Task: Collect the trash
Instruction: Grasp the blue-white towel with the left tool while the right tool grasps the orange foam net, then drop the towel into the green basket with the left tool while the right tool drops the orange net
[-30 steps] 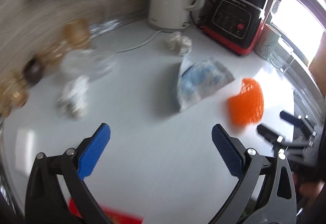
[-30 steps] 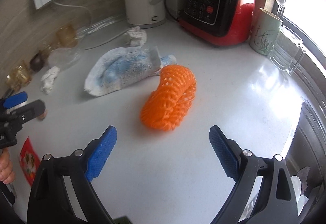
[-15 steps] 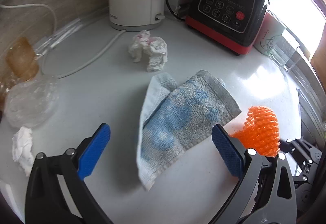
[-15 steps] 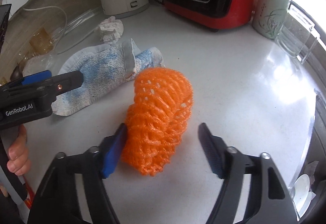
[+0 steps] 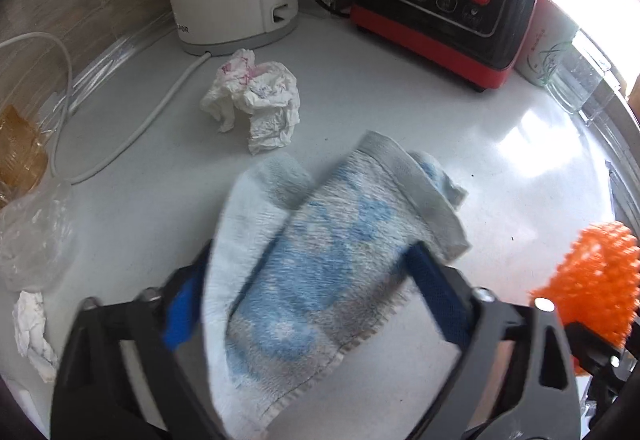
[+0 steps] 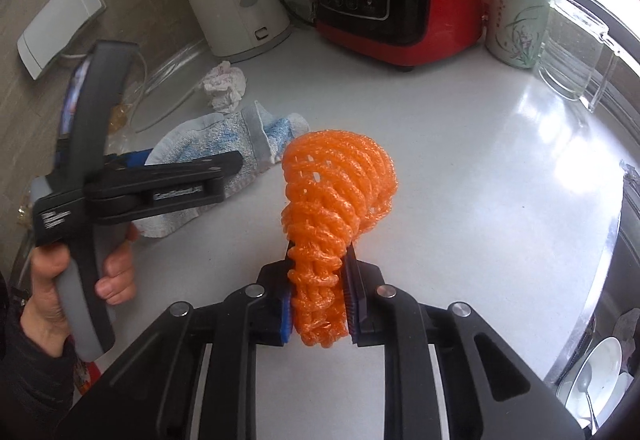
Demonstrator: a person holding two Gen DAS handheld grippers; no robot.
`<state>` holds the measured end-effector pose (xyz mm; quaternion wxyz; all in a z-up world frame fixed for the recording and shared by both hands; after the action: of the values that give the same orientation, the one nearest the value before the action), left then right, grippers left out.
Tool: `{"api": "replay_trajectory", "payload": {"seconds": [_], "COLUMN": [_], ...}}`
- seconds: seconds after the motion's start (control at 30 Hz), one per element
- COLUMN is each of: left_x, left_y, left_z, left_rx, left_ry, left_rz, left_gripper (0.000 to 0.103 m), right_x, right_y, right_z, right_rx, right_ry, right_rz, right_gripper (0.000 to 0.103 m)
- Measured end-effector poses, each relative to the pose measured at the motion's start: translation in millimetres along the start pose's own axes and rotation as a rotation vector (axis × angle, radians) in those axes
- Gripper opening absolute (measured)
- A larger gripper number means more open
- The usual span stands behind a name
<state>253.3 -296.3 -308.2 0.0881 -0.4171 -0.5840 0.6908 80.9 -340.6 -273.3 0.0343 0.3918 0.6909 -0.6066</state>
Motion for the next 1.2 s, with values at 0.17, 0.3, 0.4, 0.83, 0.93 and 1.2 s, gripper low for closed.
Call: {"api": "replay_trajectory", "payload": {"seconds": [0.17, 0.3, 0.4, 0.83, 0.93, 1.2], "left_x": [-5.5, -6.7, -4.5, 50.5, 77.8, 172.2], "left_y": [-1.1, -8.2, -28.8, -167.3, -198.4, -248.5], "left_z": [6.2, 7.3, 9.8, 19.6, 21.8, 35.5], "left_rx": [0.051, 0.060, 0.072, 0.014, 0.017, 0.011], "left_ry": [-0.028, -0.037, -0.042, -0.069, -0.081, -0.113], "left_rz": [-0.008, 0.000, 0.034, 0.144, 0.149, 0.124], "left_gripper": [0.026, 0.020, 0.019, 0.019, 0.020, 0.020], "right_x": [3.9, 8.4, 11.5, 23.5, 33.3, 82.8], "right_y": [-8.1, -13.0, -17.4, -79.3, -95.8, -129.4], "right_z": [-0.1, -1.8, -3.7, -32.1, -40.7, -60.4], "right_rx": [-0.018, -0.033, -0.039, -0.111, -0.129, -0.174], "right_ry": [-0.001, -0.001, -0.005, -0.085, -0.132, -0.265], "right_rz": [0.003, 0.000, 0.002, 0.052, 0.059, 0.024], "right_gripper": [0.021, 0.021, 0.021, 0.021, 0.021, 0.021]}}
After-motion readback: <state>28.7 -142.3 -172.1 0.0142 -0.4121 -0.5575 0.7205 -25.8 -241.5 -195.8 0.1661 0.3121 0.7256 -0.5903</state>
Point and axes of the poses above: each gripper's, at about its wrist camera, not at the fingertips, and y roughly the way its jaws point, z to its right, x to its underside, the point moved 8 cm from there along y, roughly the way its jaws point, and after that the axes turned 3 degrees about -x, right-handed, at the moved point
